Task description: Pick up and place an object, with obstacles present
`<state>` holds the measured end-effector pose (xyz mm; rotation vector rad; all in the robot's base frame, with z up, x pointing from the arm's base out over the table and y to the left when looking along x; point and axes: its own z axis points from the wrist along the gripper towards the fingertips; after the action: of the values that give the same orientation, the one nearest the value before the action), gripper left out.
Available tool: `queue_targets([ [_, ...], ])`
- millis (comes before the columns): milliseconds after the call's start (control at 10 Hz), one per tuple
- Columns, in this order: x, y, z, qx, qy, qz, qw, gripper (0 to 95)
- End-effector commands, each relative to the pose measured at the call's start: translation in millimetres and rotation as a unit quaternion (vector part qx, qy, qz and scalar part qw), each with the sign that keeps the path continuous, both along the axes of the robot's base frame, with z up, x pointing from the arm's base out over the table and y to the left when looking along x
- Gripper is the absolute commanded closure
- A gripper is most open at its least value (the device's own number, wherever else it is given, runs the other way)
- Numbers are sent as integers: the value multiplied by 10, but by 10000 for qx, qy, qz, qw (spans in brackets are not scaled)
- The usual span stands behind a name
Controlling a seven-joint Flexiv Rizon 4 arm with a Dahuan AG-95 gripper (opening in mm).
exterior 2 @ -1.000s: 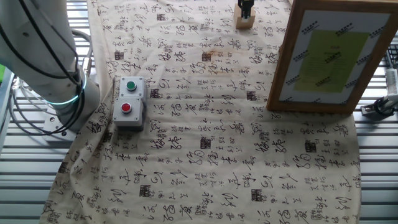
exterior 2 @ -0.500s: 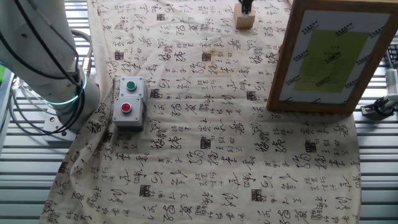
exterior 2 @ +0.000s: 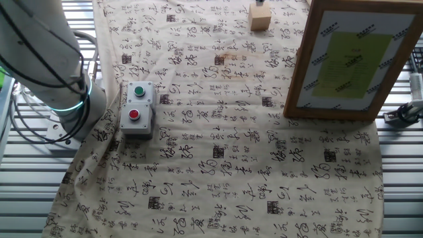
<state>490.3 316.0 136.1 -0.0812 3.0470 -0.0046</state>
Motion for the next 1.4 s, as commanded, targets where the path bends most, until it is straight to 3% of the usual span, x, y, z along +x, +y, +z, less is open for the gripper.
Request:
queue_targets([
  [100,62,-435,359,-42,110,311,9994,380],
  [400,-12,-544,450,-121,49,372,9992,380],
  [700,-99,-643,496,-84,29,397,9992,380],
  [1400,-34,-597,460,-171,25,826,9964,380],
])
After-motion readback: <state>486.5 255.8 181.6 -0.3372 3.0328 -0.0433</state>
